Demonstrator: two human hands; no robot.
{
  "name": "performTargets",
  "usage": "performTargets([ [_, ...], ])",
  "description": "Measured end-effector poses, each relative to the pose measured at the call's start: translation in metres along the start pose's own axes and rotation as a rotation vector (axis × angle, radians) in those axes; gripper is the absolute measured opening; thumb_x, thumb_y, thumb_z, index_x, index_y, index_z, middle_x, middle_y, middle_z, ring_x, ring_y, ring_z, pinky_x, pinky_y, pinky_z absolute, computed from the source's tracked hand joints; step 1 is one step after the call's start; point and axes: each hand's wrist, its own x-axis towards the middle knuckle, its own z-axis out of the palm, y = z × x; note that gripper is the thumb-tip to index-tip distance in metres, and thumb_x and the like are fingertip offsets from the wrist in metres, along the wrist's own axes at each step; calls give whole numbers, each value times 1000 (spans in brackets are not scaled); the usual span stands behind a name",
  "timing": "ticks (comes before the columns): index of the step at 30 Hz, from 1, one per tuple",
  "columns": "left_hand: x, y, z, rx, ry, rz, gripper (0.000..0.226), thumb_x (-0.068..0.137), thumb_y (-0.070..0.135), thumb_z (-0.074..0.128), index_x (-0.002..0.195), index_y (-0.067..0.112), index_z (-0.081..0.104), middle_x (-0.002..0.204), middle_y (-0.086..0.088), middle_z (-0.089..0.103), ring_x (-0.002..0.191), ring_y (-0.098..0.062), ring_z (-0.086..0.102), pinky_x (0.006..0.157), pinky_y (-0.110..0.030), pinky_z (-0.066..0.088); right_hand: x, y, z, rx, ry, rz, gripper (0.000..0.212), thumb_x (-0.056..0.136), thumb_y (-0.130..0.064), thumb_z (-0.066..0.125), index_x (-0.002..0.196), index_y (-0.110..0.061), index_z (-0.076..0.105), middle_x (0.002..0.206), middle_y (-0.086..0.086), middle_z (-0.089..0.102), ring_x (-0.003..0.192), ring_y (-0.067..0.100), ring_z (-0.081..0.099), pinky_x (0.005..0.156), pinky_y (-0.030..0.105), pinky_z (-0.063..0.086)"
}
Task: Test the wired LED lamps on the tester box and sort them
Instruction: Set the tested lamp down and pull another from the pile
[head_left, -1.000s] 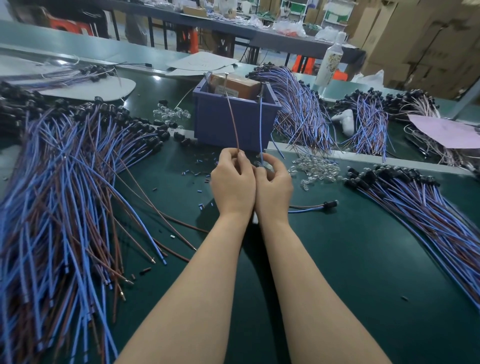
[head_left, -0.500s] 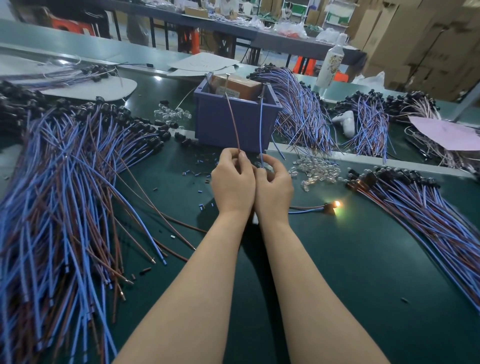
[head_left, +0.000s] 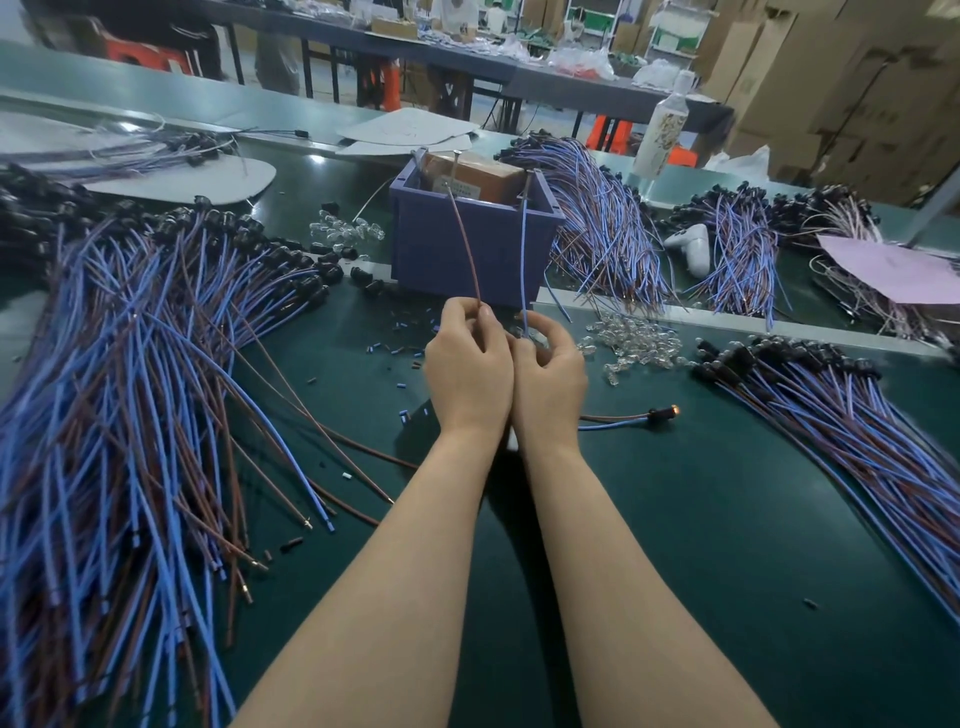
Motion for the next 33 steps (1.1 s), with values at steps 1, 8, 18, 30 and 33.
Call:
performTargets([
  [1,0,0,0,1,4,0,8,96,18,48,89,17,51,77,-2,68,71,-19,60,61,-22,37,0,0,0,-1,5,-2,31,88,-9,50,114,-18,63,92,10,71,86,24,65,87,40,51],
  [8,1,-1,0,0,-9,-20,8,96,18,48,89,17,50,79,-4,70,76,-21,63,67,-26,41,0,0,1,0,19,-8,29,86,-9,51,111,-19,64,88,9,70,80,22,63,85,39,51],
  [18,3,-1,0,6,-33,-24,10,96,19,49,86,18,50,76,-2,68,75,-22,62,68,-28,43,0,1,1,4,21,-14,30,87,-7,50,112,-17,63,94,11,71,84,23,65,86,39,51],
  [30,5,-3,1,2,-44,-38,9,95,19,49,87,18,52,72,4,64,71,-18,60,66,-24,41,2,1,0,-6,10,-29,29,88,-9,51,113,-17,62,98,9,70,90,23,65,90,42,49],
  [33,6,-3,1,2,-46,-43,9,95,19,50,87,18,53,73,5,64,71,-15,59,65,-21,40,2,1,1,-12,6,-34,29,88,-9,50,114,-17,62,99,9,70,90,23,65,89,42,50],
])
